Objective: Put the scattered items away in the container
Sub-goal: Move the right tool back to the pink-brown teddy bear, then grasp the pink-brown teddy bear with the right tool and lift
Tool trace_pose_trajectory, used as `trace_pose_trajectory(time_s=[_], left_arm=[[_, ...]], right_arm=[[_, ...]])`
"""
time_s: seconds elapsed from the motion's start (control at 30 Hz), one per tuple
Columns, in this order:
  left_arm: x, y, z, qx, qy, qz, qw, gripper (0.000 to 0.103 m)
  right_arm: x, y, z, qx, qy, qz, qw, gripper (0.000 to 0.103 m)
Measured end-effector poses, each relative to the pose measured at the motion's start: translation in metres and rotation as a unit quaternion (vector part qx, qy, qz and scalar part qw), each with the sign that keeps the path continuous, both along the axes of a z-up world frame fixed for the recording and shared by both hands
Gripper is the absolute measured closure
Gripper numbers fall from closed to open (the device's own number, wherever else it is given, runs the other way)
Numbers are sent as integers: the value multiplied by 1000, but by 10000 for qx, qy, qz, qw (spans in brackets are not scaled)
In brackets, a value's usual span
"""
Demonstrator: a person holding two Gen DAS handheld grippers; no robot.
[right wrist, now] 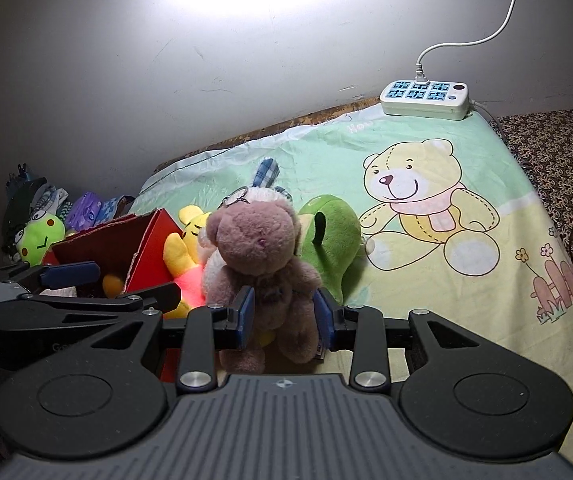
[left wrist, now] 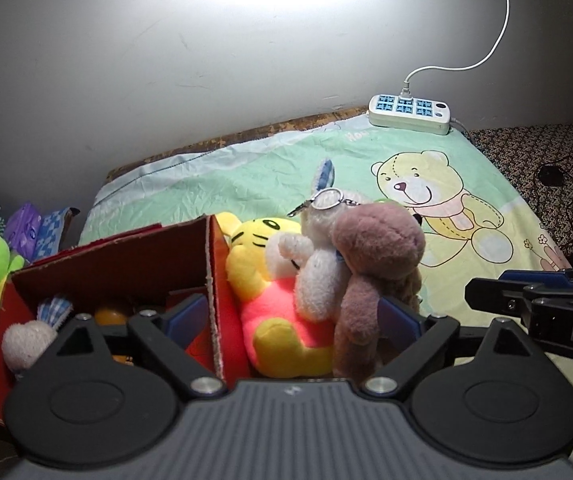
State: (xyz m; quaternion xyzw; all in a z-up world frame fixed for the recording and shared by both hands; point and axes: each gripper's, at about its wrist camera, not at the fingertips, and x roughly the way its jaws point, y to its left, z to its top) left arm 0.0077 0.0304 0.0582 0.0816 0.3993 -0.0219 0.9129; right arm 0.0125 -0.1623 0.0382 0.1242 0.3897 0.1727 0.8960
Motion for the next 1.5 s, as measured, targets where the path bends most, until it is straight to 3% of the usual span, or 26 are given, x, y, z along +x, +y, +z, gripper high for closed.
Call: trace_pose_trajectory(time_s=[0.27,0.7,1.17,1.5], left_arm=[[12,-27,-12,23,228,27,9997,7],[32,-55,-49,80,924,27,9957,5],[42,-58,-65,56,1184,-34,9929,3],[45,-62,-76,-32,1360,-158,9906,2]], right_arm=[[9,-19,-6,-3,120,-48,9999,67],[30,-51,-36,196,586,-141,9980,67],[56,-47,-48,406,756,185,9961,67],[58,-48,-51,393,849,129,9955,66]])
